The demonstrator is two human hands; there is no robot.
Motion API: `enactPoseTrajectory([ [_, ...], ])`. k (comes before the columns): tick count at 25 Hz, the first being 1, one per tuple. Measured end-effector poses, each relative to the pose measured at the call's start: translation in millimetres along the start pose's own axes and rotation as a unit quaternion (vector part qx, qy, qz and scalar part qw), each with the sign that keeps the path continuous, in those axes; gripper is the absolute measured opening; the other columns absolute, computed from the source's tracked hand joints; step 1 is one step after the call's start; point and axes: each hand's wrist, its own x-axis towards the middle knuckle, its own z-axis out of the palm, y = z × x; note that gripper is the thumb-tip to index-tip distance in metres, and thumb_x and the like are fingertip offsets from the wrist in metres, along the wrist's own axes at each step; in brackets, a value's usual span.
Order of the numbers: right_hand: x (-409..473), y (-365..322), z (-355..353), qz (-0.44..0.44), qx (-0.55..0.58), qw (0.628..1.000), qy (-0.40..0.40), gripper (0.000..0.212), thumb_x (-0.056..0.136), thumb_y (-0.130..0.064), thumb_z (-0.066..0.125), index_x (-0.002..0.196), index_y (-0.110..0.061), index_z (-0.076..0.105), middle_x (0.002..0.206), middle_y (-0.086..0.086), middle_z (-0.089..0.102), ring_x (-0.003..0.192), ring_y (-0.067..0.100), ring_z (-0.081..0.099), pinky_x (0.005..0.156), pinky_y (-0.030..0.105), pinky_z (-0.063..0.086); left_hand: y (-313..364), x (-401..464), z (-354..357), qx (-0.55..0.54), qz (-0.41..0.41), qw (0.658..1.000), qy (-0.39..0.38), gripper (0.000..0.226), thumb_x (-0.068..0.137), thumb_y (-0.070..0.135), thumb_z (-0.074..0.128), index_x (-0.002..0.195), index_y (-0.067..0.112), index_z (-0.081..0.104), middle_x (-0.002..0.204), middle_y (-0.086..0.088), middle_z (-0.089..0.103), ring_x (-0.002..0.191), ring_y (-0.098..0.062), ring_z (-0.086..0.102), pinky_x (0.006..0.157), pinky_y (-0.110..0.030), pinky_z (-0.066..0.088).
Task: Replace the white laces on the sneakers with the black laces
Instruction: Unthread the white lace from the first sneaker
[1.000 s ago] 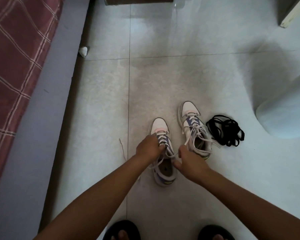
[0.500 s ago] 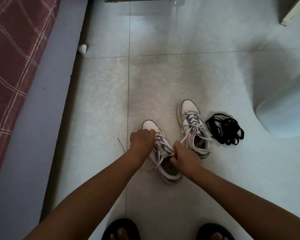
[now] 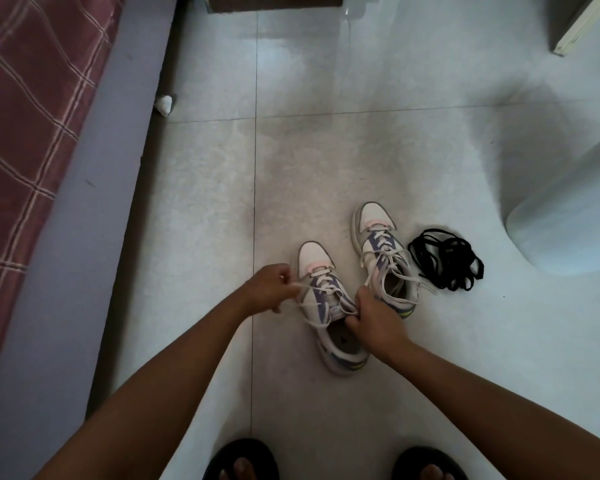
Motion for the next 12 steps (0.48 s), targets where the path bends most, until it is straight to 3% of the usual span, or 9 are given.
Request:
enactPoseTrajectory([
  [1,-0.8,1.6,-0.3,0.003,0.0,1.0,0.0,0.023,0.086,-0.024,0.054,0.09,-0.015,0.033,0.082,0.005,0.05,0.086,0.032,0.058,0.064,0.033,0.036,-7.5,5.3,-9.6,0.207,0.014,0.977,0.055,0.006,0.088,0.017,0.056,0.087,0.016,0.051,0.079,-0.005,0.059,0.065,-0.019,0.055,0.057,-0.024,0.04],
  [3,-2.2,2.7,1.1,-0.002,-0.007,1.0,-0.007,0.023,0.087,-0.025,0.054,0.09,-0.015,0.033,0.082,0.004,0.051,0.085,0.032,0.058,0.064,0.033,0.038,-12.0,11.0,-23.3,0.221,0.011,0.953,0.21,0.01,0.088,0.021,0.059,0.096,0.015,0.055,0.084,-0.002,0.06,0.08,-0.024,0.06,0.062,-0.026,0.039],
  [4,-1.8,2.6,1.7,-0.004,-0.01,1.0,-0.008,0.023,0.087,-0.025,0.053,0.091,-0.016,0.033,0.083,0.005,0.052,0.084,0.032,0.059,0.063,0.033,0.038,-9.8,15.1,-26.7,0.018,-0.024,0.961,0.274,0.013,0.09,0.023,0.06,0.096,0.011,0.058,0.08,-0.002,0.059,0.081,-0.024,0.061,0.063,-0.027,0.043],
  [5,-1.1,2.5,2.0,-0.004,-0.013,1.0,-0.009,0.023,0.087,-0.025,0.053,0.091,-0.016,0.032,0.085,0.007,0.054,0.084,0.032,0.059,0.062,0.032,0.037,-4.1,18.0,-29.5,-0.218,-0.074,0.934,0.274,0.018,0.092,0.024,0.059,0.095,0.006,0.06,0.076,-0.004,0.057,0.078,-0.024,0.06,0.064,-0.028,0.048],
  [7,0.1,2.5,2.2,-0.005,-0.016,1.0,-0.01,0.024,0.087,-0.026,0.053,0.091,-0.016,0.031,0.085,0.006,0.054,0.084,0.032,0.059,0.061,0.031,0.035,4.8,13.8,-22.1,-0.524,-0.161,0.823,0.149,0.027,0.098,0.024,0.05,0.089,-0.001,0.058,0.07,-0.01,0.052,0.064,-0.022,0.055,0.06,-0.032,0.054],
  [8,0.6,3.2,2.2,-0.004,-0.013,1.0,-0.009,0.024,0.087,-0.026,0.053,0.09,-0.016,0.031,0.085,0.006,0.055,0.084,0.031,0.059,0.061,0.03,0.034,3.4,10.6,-16.7,-0.496,-0.19,0.84,0.112,0.031,0.1,0.025,0.044,0.088,-0.001,0.057,0.069,-0.011,0.051,0.056,-0.022,0.052,0.052,-0.032,0.053],
  [10,1.6,5.0,1.8,0.001,-0.009,1.0,-0.008,0.024,0.087,-0.026,0.053,0.091,-0.015,0.032,0.089,0.01,0.058,0.086,0.032,0.059,0.062,0.032,0.036,-11.0,7.6,-15.7,-0.182,-0.172,0.959,0.134,0.031,0.101,0.021,0.04,0.104,0.0,0.061,0.082,-0.017,0.061,0.061,-0.028,0.058,0.055,-0.032,0.051],
  [11,1.6,5.6,1.7,0.004,-0.009,1.0,-0.008,0.024,0.086,-0.025,0.054,0.091,-0.015,0.033,0.091,0.011,0.059,0.087,0.033,0.059,0.064,0.033,0.037,-22.6,5.0,-21.9,0.039,-0.119,0.976,0.176,0.028,0.1,0.017,0.04,0.112,0.002,0.06,0.097,-0.019,0.065,0.075,-0.032,0.063,0.066,-0.036,0.052],
  [12,1.6,6.1,1.7,0.007,-0.006,1.0,-0.007,0.024,0.086,-0.025,0.054,0.091,-0.015,0.033,0.093,0.012,0.06,0.087,0.033,0.059,0.065,0.033,0.037,-36.5,4.3,-30.9,0.222,-0.058,0.944,0.235,0.025,0.098,0.014,0.043,0.113,0.003,0.06,0.101,-0.019,0.066,0.085,-0.034,0.064,0.073,-0.038,0.051],
])
